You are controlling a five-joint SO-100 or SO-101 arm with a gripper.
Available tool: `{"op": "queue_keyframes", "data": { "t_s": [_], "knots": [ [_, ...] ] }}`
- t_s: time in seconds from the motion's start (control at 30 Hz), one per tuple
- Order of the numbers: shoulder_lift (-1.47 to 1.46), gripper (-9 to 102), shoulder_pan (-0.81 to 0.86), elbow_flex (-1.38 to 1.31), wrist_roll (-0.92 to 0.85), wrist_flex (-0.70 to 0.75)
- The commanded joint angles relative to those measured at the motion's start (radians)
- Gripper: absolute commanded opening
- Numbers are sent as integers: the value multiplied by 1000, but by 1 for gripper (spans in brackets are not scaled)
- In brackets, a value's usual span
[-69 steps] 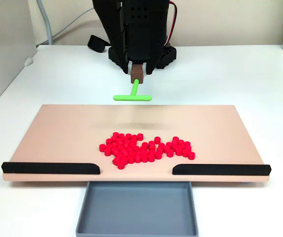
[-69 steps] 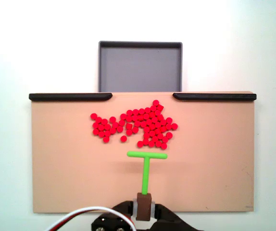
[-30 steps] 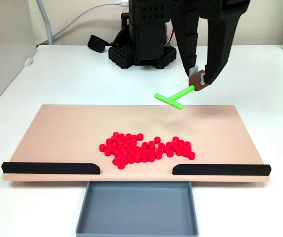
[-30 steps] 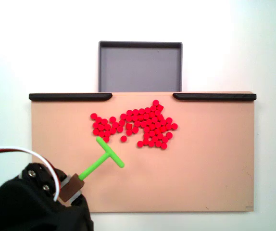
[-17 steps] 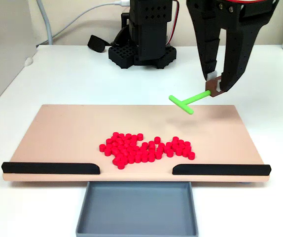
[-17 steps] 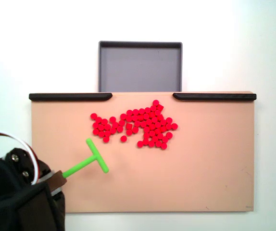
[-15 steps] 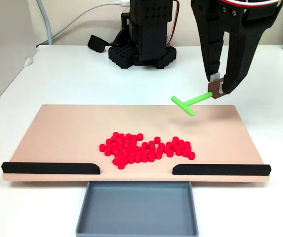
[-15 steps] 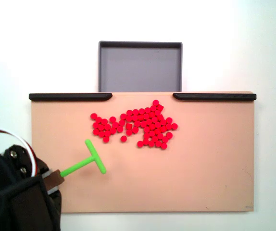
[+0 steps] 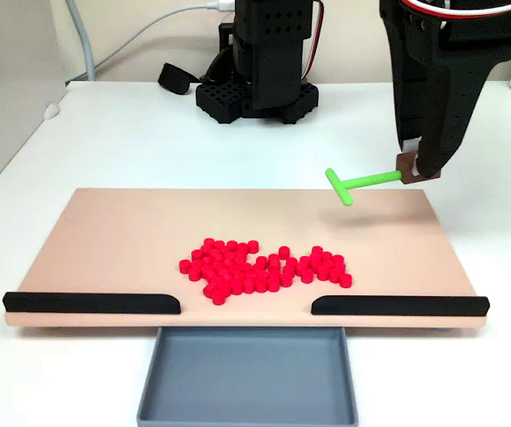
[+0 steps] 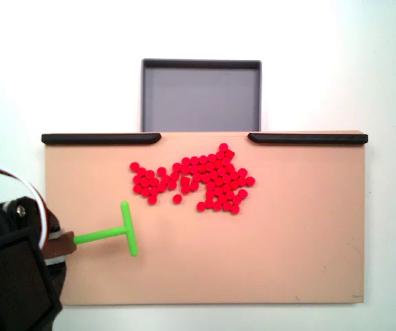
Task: Gather the left side granules
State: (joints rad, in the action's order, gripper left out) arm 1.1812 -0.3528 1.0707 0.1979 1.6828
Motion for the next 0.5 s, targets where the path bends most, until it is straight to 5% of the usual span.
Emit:
{"op": "queue_keyframes", "data": {
  "t_s": [0.0, 0.47],
  "knots": [
    [-9, 0, -15, -44, 41, 3],
    [-121, 0, -25, -190, 61, -2]
  ]
}}
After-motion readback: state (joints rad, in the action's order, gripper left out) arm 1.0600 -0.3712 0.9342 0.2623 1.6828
